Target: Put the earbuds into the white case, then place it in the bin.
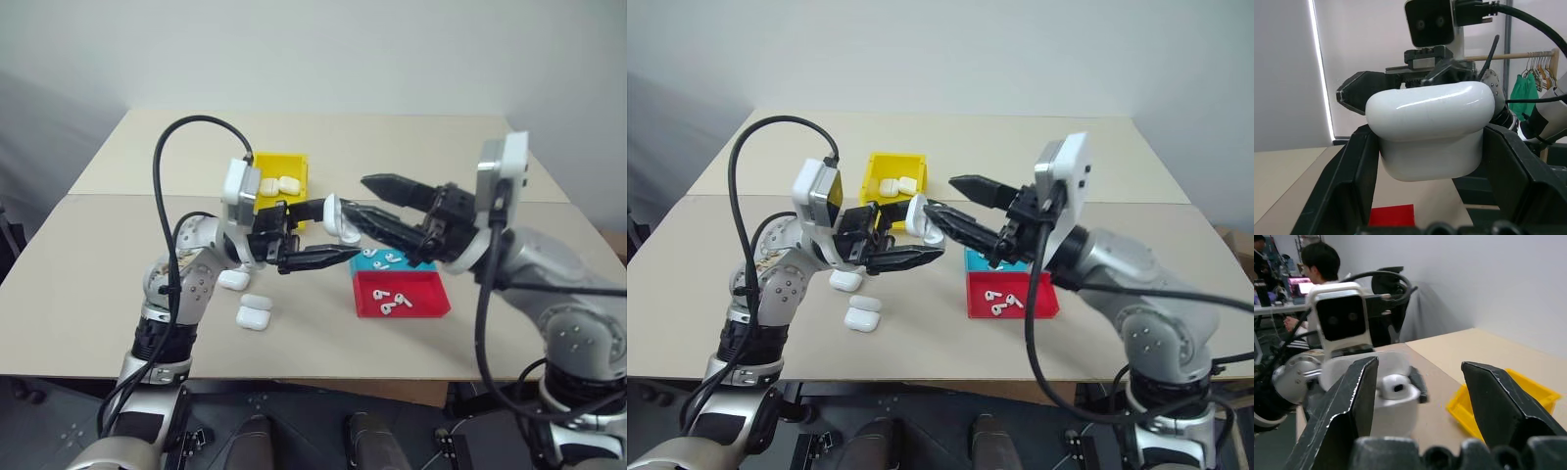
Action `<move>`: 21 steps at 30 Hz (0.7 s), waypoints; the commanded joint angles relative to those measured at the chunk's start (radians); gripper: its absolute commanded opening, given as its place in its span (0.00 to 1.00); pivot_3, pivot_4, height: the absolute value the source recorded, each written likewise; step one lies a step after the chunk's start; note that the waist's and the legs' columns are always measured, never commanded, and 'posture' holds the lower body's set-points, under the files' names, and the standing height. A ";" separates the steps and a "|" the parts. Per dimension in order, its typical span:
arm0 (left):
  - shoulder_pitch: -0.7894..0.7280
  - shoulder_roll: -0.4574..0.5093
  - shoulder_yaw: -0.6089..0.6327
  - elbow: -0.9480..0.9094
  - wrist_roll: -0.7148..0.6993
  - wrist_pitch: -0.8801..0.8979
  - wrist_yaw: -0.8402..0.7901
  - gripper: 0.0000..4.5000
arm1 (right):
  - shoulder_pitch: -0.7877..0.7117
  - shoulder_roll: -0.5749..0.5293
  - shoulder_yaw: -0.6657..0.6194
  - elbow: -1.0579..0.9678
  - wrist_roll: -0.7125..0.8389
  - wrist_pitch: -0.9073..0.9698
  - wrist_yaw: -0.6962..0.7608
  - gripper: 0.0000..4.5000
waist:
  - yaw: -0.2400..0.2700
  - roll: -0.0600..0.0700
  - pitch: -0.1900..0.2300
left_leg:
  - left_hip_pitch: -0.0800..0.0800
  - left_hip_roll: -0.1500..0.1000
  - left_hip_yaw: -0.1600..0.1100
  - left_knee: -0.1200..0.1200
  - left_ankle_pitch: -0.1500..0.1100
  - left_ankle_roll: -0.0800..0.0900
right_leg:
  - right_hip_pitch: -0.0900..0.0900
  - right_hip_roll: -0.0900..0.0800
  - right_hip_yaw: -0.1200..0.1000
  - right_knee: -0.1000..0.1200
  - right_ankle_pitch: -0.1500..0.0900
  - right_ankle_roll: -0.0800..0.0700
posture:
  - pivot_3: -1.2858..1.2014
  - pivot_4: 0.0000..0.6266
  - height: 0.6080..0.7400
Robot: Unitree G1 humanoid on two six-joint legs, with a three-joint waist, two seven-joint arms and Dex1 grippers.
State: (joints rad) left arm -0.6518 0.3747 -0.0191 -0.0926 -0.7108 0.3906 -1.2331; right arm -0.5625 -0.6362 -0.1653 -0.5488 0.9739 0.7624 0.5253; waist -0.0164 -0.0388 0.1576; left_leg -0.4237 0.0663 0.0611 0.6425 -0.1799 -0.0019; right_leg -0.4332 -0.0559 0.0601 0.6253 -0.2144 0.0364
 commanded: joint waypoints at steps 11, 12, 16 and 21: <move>0.099 0.063 0.069 -0.141 -0.024 -0.006 0.060 0.63 | -0.401 -0.251 0.556 0.866 -0.897 -0.721 0.702 0.72 | -0.023 0.000 0.000 | 0.000 0.001 0.002 -0.001 0.000 0.000 | -0.004 0.001 0.002 0.001 0.000 0.000 | 0.52 0.24 1.00; 0.105 0.064 0.073 -0.150 -0.026 -0.005 0.069 0.63 | -0.436 -0.225 0.585 0.945 -0.944 -0.778 0.717 0.72 | -0.025 0.000 0.000 | -0.001 0.001 0.002 -0.001 0.000 0.000 | -0.004 0.001 0.002 0.001 0.000 0.000 | 0.52 0.24 1.00; 0.129 0.073 0.084 -0.181 -0.029 -0.004 0.096 0.63 | -0.543 -0.125 0.662 1.224 -1.092 -0.972 0.724 0.72 | -0.027 0.001 0.001 | -0.001 0.000 0.002 -0.001 0.000 0.000 | -0.004 0.001 0.003 0.001 0.003 0.004 | 0.52 0.24 1.00; 0.160 0.090 0.101 -0.220 -0.039 0.000 0.122 0.63 | -0.651 -0.020 0.723 1.513 -1.225 -1.178 0.732 0.68 | -0.027 0.001 0.001 | -0.002 0.000 0.002 -0.002 0.000 0.000 | -0.005 0.001 0.002 0.001 0.006 0.001 | 0.52 0.24 1.00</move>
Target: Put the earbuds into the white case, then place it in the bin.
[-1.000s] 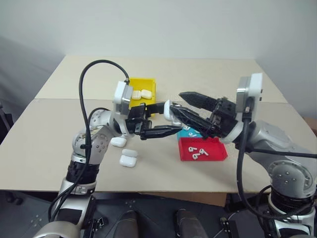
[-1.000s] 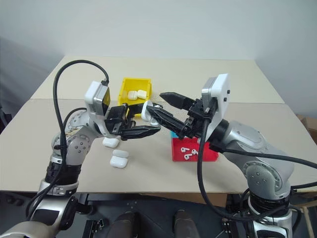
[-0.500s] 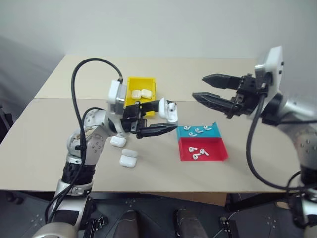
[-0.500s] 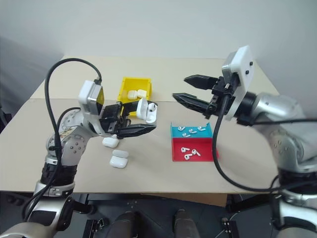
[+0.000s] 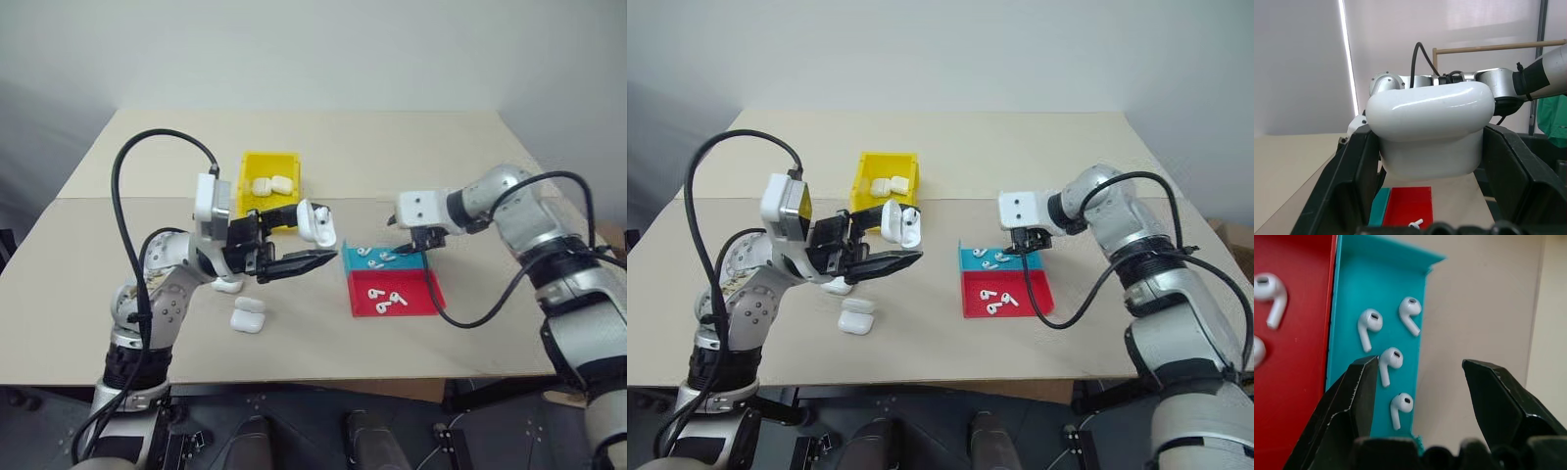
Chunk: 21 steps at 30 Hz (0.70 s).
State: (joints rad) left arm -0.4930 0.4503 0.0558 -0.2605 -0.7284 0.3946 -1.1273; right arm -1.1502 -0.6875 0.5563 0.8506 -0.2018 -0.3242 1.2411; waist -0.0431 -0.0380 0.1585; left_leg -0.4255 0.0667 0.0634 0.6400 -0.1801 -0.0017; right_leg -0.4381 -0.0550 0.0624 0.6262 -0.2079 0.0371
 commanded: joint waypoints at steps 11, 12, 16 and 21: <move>0.031 0.039 0.038 -0.089 -0.033 -0.014 0.054 0.63 | -0.139 0.136 0.004 0.357 -0.203 -0.187 -0.084 0.45 | 0.000 0.001 0.000 | 0.001 0.000 0.000 0.000 0.000 0.000 | 0.000 0.000 0.000 0.002 0.001 -0.002 | 0.52 0.24 1.00; 0.034 0.042 0.039 -0.093 -0.035 -0.014 0.057 0.63 | -0.139 0.139 0.002 0.364 -0.208 -0.190 -0.084 0.45 | -0.001 0.001 0.000 | 0.001 0.000 0.000 0.000 0.000 0.000 | 0.000 0.000 0.000 0.002 0.001 -0.002 | 0.52 0.24 1.00; 0.041 0.050 0.041 -0.105 -0.036 -0.013 0.066 0.63 | -0.139 0.155 -0.004 0.385 -0.228 -0.190 -0.108 0.45 | -0.002 0.001 0.000 | 0.001 0.000 0.000 0.000 0.000 0.000 | 0.000 0.000 0.000 0.003 0.001 -0.002 | 0.52 0.24 1.00; 0.043 0.059 0.045 -0.110 -0.039 -0.013 0.071 0.63 | -0.135 0.179 -0.008 0.399 -0.245 -0.182 -0.138 0.45 | -0.004 0.001 0.000 | 0.003 0.000 0.000 0.000 0.000 0.000 | 0.001 0.000 0.000 0.004 0.001 -0.002 | 0.52 0.24 1.00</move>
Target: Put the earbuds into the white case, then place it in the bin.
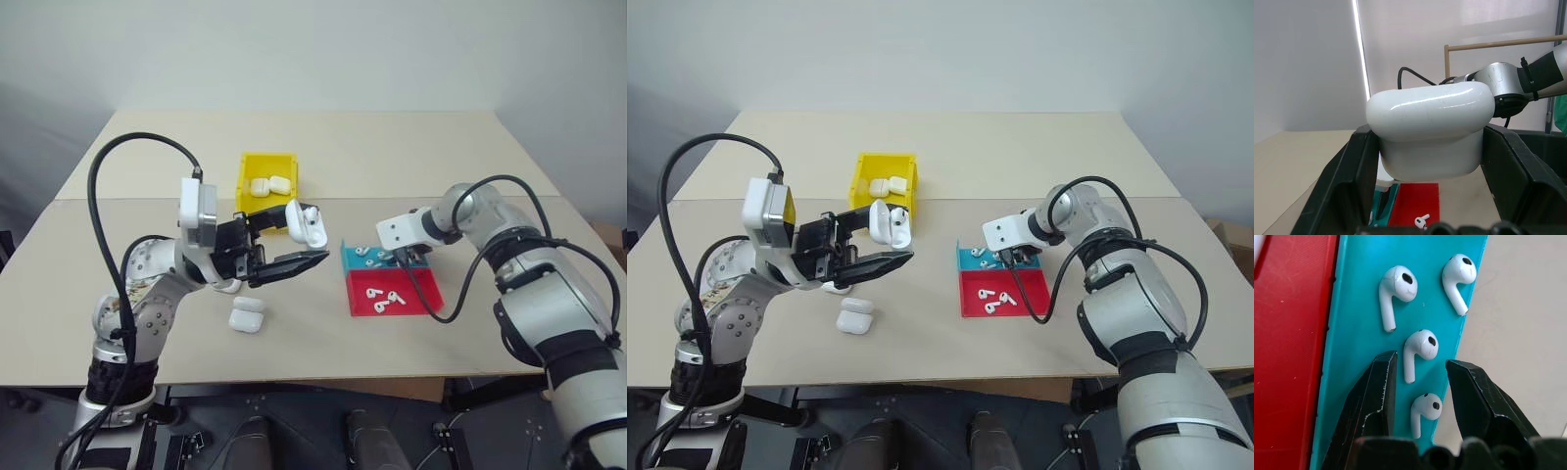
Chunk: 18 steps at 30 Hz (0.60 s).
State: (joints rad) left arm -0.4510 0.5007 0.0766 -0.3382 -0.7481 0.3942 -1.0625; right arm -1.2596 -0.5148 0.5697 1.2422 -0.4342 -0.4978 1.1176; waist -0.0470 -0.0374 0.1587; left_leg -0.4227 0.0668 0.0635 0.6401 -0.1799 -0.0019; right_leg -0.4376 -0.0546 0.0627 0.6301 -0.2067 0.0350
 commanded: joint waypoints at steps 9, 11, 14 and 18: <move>0.012 0.016 0.028 -0.048 -0.022 -0.011 0.015 0.63 | -0.022 0.017 -0.031 0.020 -0.025 0.000 0.028 0.45 | 0.001 0.000 0.000 | 0.000 0.000 0.000 0.000 0.000 0.000 | 0.000 0.000 0.000 0.000 0.000 0.000 | 0.52 0.24 1.00; 0.014 0.018 0.028 -0.050 -0.023 -0.011 0.016 0.63 | -0.020 0.018 -0.033 0.022 -0.026 0.006 0.039 0.32 | 0.001 0.000 0.000 | 0.000 0.000 0.000 0.000 0.000 0.000 | 0.000 0.000 0.000 0.000 0.000 0.000 | 0.52 0.24 1.00; 0.015 0.023 0.030 -0.054 -0.026 -0.010 0.016 0.63 | -0.015 0.020 -0.035 0.021 -0.035 0.006 0.036 0.11 | 0.001 0.000 0.000 | 0.001 0.000 0.000 0.000 0.000 0.000 | 0.001 0.000 0.000 0.000 0.000 0.000 | 0.52 0.24 1.00; 0.010 0.026 0.029 -0.050 -0.029 -0.011 0.009 0.63 | -0.014 0.021 -0.047 0.021 -0.041 0.024 0.020 0.00 | 0.000 0.000 0.000 | 0.001 0.000 0.000 0.000 0.000 0.000 | 0.001 0.000 0.000 0.000 0.000 0.000 | 0.52 0.24 1.00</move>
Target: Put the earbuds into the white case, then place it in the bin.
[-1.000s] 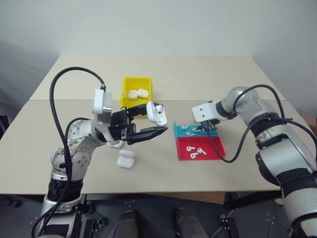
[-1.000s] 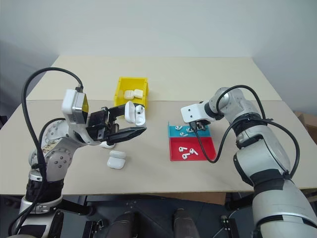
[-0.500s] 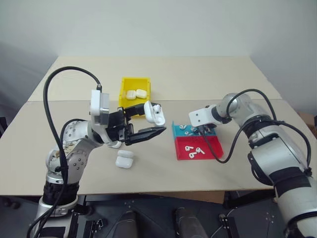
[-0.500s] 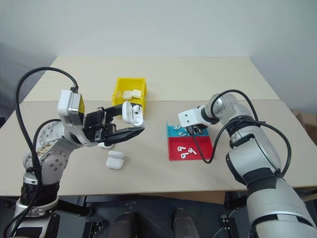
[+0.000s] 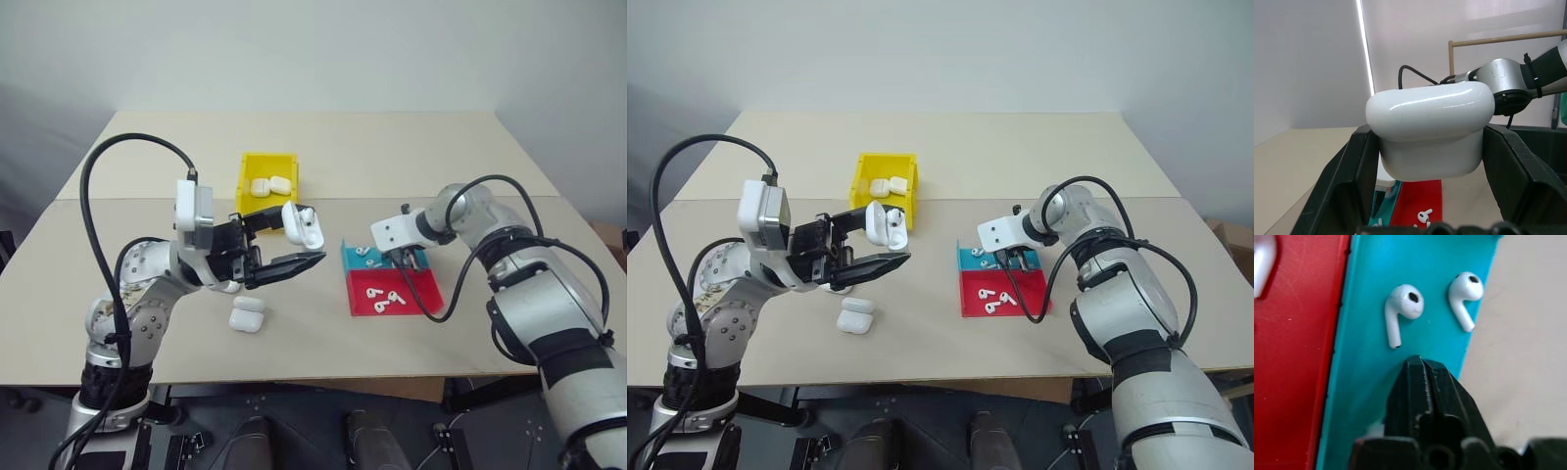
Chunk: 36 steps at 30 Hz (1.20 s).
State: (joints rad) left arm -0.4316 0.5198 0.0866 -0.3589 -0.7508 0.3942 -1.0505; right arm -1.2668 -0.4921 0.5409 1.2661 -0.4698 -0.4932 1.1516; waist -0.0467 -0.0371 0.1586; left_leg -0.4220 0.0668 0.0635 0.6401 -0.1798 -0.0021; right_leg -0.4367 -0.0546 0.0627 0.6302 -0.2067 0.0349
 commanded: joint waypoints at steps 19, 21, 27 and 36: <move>-0.080 -0.017 -0.007 0.069 -0.012 -0.029 -0.072 0.63 | 0.020 -0.064 -0.225 -0.177 0.209 0.077 0.223 0.22 | 0.000 0.000 0.000 | 0.000 0.000 0.000 0.000 0.000 0.000 | 0.000 0.000 0.000 0.000 0.000 0.000 | 0.52 0.24 1.00; -0.085 -0.017 -0.006 0.073 -0.012 -0.029 -0.075 0.63 | 0.031 -0.061 -0.217 -0.194 0.205 0.075 0.232 0.38 | 0.001 0.000 0.000 | 0.000 0.000 0.000 0.000 0.000 0.000 | 0.000 0.000 0.000 0.000 0.000 0.000 | 0.52 0.24 1.00; -0.084 -0.013 -0.002 0.070 -0.011 -0.031 -0.074 0.63 | 0.043 -0.035 -0.201 -0.203 0.190 0.092 0.248 0.52 | 0.000 0.000 0.000 | 0.000 0.000 0.000 0.000 0.000 0.000 | 0.000 0.000 0.000 0.000 0.000 0.000 | 0.52 0.24 1.00; -0.065 -0.007 0.002 0.046 -0.011 -0.026 -0.056 0.63 | 0.005 0.013 -0.156 -0.108 0.129 0.104 0.226 0.52 | 0.001 0.000 0.000 | 0.000 0.000 0.000 0.000 0.000 0.000 | 0.000 0.000 0.000 0.000 0.000 0.000 | 0.52 0.24 1.00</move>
State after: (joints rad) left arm -0.4955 0.5058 0.0701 -0.2723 -0.7493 0.3788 -1.1141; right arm -1.2226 -0.4743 0.3842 1.1518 -0.3344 -0.3991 1.3773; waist -0.0454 -0.0370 0.1587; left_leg -0.4225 0.0666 0.0634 0.6405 -0.1798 -0.0021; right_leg -0.4368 -0.0546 0.0627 0.6304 -0.2066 0.0350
